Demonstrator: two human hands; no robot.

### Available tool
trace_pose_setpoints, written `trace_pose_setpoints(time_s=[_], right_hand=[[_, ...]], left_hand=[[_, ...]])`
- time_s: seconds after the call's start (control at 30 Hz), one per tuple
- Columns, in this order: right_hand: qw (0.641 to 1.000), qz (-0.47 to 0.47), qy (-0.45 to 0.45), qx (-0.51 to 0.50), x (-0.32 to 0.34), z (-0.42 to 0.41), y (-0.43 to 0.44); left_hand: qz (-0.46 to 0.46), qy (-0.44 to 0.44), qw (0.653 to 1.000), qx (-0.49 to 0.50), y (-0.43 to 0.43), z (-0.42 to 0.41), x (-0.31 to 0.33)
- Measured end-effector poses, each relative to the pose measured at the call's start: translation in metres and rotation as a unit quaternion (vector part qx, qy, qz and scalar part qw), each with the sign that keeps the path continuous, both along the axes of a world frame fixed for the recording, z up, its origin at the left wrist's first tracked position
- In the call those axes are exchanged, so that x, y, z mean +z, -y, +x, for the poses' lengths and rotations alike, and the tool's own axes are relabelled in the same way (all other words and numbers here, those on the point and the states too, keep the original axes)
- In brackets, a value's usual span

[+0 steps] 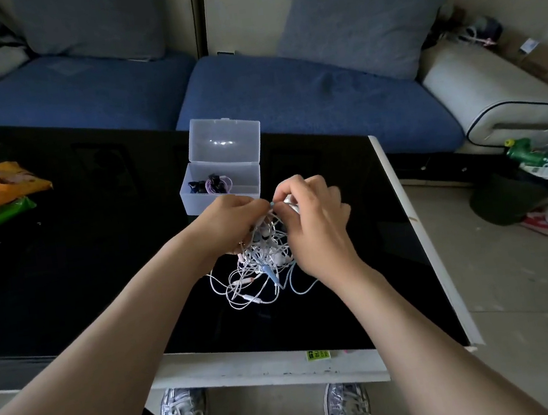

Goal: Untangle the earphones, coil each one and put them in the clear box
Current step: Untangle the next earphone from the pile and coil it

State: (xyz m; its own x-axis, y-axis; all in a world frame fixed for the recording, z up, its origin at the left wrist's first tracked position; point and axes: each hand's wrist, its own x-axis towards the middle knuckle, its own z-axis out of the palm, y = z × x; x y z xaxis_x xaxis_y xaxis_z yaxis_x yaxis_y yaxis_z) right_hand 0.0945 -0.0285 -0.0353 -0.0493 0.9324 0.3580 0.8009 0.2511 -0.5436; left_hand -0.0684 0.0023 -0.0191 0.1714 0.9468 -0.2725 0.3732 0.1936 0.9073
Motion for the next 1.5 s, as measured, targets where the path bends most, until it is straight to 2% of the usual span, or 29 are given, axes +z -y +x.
trace_pose_setpoints(time_s=[0.1,0.17,0.33,0.4,0.47,0.53,0.6,0.63,0.7,0.8,0.83,0.87,0.93,1.0,1.03,1.1,1.2,1.27,1.37,1.43,1.5], right_hand=[[0.973,-0.091,-0.207,0.040,0.003,0.001,-0.003],[0.943,-0.142,-0.298,0.045,0.008,0.002,-0.001],[0.899,-0.202,-0.388,0.014,0.007,0.007,-0.005],[0.895,-0.207,-0.396,0.011,0.008,0.007,-0.005],[0.926,-0.167,-0.337,0.039,0.009,0.010,-0.005],[0.972,-0.078,-0.208,0.082,0.008,0.014,-0.006],[0.987,0.007,-0.101,0.126,0.005,0.013,-0.007],[0.986,0.031,-0.079,0.141,0.005,0.011,-0.006],[0.983,0.044,-0.112,0.142,0.011,0.003,0.000],[0.947,0.022,-0.313,0.062,0.028,-0.003,0.003],[0.940,0.028,-0.339,0.005,0.033,0.000,0.004],[0.951,0.040,-0.301,-0.066,0.036,0.006,0.003],[0.980,0.003,-0.078,-0.183,0.038,0.022,0.003],[0.954,-0.132,0.157,-0.218,0.038,0.037,0.006],[0.929,-0.202,0.224,-0.213,0.039,0.042,0.008],[0.881,-0.319,0.285,-0.203,0.038,0.047,0.012],[0.835,-0.379,0.352,-0.187,0.029,0.045,0.013],[0.837,-0.355,0.376,-0.179,0.027,0.037,0.014],[0.901,-0.242,0.348,-0.097,0.022,0.023,0.011],[0.951,-0.232,0.203,0.002,0.018,0.010,0.012],[0.956,-0.281,0.059,0.059,0.012,-0.005,0.016]], left_hand=[[-0.004,0.025,1.000,-0.018,0.002,-0.001,0.004],[0.010,0.020,0.999,-0.032,0.001,-0.003,0.002],[0.036,0.038,0.997,-0.063,0.004,-0.004,0.002],[0.027,0.028,0.997,-0.066,0.003,-0.005,0.000],[-0.025,0.035,0.998,-0.040,0.001,-0.006,0.000],[-0.078,0.036,0.996,-0.020,0.001,-0.008,0.001],[-0.097,0.029,0.994,-0.032,0.001,-0.010,-0.001],[-0.098,0.020,0.994,-0.039,0.001,-0.011,-0.002],[-0.092,-0.013,0.995,-0.045,0.000,-0.014,-0.006],[-0.063,-0.048,0.996,-0.030,-0.002,-0.017,-0.012],[-0.048,-0.055,0.997,-0.013,-0.003,-0.019,-0.014],[-0.034,-0.060,0.998,0.010,-0.004,-0.019,-0.016],[-0.003,-0.069,0.995,0.066,-0.006,-0.021,-0.018],[0.021,-0.070,0.991,0.111,-0.008,-0.022,-0.018],[0.028,-0.063,0.990,0.127,-0.008,-0.022,-0.019],[0.036,-0.052,0.987,0.147,-0.008,-0.024,-0.018],[0.040,-0.048,0.985,0.159,-0.008,-0.025,-0.016],[0.036,-0.042,0.985,0.166,-0.008,-0.024,-0.015],[0.036,-0.043,0.983,0.174,-0.007,-0.022,-0.013],[0.036,-0.042,0.983,0.174,-0.007,-0.021,-0.012],[0.029,-0.033,0.983,0.176,-0.007,-0.021,-0.012]])
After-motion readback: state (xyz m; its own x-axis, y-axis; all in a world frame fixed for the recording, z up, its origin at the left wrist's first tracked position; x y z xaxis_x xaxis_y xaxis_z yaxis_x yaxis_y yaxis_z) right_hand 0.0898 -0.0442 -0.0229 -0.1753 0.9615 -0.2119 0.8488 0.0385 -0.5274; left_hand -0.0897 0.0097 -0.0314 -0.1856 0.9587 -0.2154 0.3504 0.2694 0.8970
